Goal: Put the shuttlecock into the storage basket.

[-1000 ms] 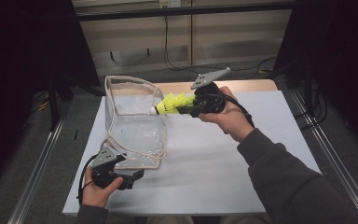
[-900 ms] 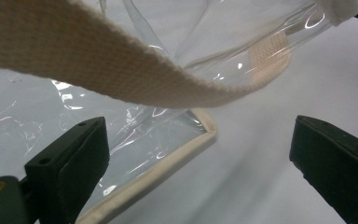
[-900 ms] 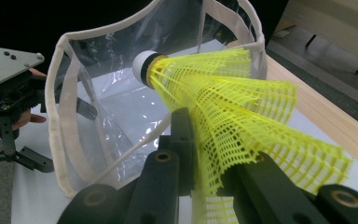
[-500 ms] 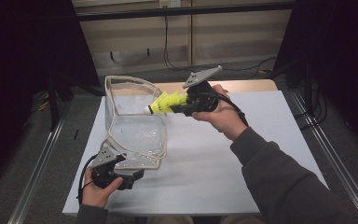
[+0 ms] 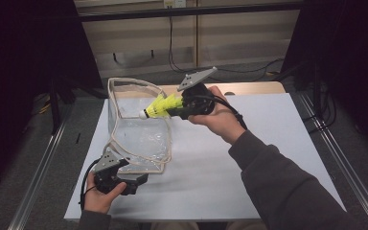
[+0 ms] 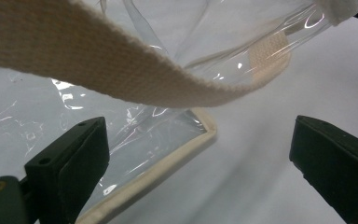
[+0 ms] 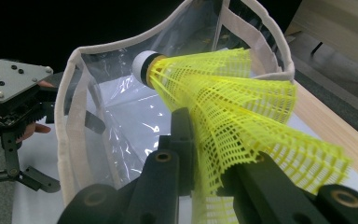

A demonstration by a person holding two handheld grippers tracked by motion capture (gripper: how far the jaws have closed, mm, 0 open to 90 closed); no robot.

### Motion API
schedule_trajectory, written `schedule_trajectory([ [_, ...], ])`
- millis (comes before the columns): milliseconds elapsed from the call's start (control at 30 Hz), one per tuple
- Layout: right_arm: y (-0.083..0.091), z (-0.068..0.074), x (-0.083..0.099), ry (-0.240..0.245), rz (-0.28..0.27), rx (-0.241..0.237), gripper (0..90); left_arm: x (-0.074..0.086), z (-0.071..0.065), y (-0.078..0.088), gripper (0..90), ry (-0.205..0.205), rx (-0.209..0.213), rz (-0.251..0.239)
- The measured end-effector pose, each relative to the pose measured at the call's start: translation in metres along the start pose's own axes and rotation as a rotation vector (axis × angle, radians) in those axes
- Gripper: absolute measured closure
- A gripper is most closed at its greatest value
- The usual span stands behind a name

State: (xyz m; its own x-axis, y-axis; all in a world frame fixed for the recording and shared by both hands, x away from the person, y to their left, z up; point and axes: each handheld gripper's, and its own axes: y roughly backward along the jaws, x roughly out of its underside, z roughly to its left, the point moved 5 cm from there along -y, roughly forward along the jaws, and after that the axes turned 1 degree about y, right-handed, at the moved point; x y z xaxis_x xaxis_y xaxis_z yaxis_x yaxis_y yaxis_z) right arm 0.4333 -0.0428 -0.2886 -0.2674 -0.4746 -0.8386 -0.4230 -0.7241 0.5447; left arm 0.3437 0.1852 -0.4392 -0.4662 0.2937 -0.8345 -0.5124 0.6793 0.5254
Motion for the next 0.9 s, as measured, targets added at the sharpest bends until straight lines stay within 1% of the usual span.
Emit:
schedule_trajectory([
  [700,-0.026,0.012,-0.011,0.031,0.021,-0.020,83.0,0.000,0.001,0.001,4.8,0.006,0.002,-0.004],
  [833,-0.030,0.013,-0.013,0.035,0.022,-0.021,83.0,0.001,0.001,0.001,4.8,0.007,-0.001,-0.006],
  [900,-0.032,0.014,-0.013,0.041,0.031,-0.016,83.0,0.001,0.001,0.001,4.8,0.007,0.000,-0.005],
])
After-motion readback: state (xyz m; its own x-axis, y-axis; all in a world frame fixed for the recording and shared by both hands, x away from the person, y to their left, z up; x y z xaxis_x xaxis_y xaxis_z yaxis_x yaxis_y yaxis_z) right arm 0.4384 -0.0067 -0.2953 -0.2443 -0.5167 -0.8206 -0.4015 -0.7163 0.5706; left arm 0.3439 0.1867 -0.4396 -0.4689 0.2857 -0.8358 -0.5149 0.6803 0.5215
